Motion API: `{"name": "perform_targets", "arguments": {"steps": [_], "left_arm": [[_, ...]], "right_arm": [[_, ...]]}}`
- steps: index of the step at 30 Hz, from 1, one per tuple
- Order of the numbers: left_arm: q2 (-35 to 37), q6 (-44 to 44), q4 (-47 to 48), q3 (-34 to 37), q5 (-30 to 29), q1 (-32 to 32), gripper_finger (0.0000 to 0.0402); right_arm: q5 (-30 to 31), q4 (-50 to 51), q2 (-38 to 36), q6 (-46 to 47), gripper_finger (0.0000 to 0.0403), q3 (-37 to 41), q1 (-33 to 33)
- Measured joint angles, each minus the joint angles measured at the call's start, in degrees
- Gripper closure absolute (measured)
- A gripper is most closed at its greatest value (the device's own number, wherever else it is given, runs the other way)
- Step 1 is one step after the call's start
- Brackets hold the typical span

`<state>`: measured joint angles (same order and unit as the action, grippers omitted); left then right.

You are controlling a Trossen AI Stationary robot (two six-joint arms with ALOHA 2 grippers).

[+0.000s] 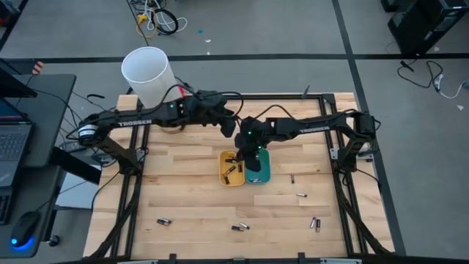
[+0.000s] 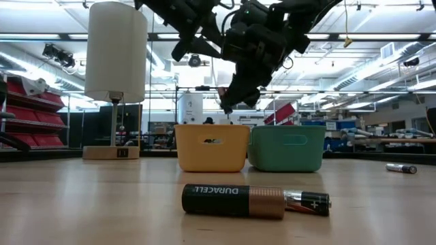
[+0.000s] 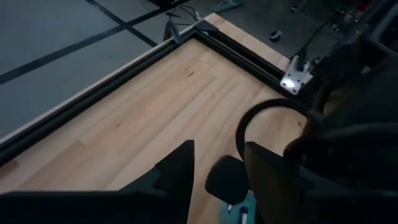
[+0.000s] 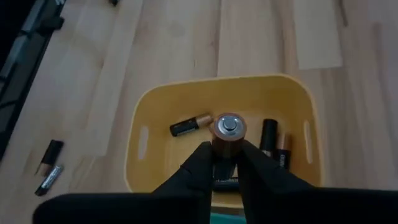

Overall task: Sort batteries
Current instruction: Put the black battery into the yellow bin

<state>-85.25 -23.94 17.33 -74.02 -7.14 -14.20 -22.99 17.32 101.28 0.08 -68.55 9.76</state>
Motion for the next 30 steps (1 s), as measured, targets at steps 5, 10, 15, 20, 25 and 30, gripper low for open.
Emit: {"name": "perform_targets", "arguments": {"steps": [5, 10, 15, 20, 25, 30], "left_arm": [[0.0, -0.4, -0.3, 0.0, -0.4, 0.0, 0.0243], [0.0, -1.7, 0.1, 0.0, -0.3, 0.1, 0.0243], [0.0, -2.2, 0.6, 0.0, -0.2, 0.4, 0.0243], [0.0, -0.6, 0.9, 0.3, 0.2, 1.6, 0.0243], [-0.3, 2.5, 1.5, 1.9, 0.2, 1.6, 0.0243], [-0.3, 1.5, 1.9, 2.0, 1.6, 1.6, 0.0243]], "right_arm": [[2.6, -2.1, -0.4, 1.3, 0.0317, 0.0, 0.4], [4.2, -4.3, -2.2, 3.8, 0.0255, 0.1, 2.2], [7.9, -2.1, -3.9, 4.9, 0.0196, 0.1, 3.4], [8.6, 6.6, -8.4, 3.2, 0.0176, 0.1, 5.2], [10.9, 16.6, -14.1, 1.0, 0.0183, 0.1, 5.5], [18.4, 26.4, -18.8, 0.3, 0.0197, 0.0, 5.8]]}}
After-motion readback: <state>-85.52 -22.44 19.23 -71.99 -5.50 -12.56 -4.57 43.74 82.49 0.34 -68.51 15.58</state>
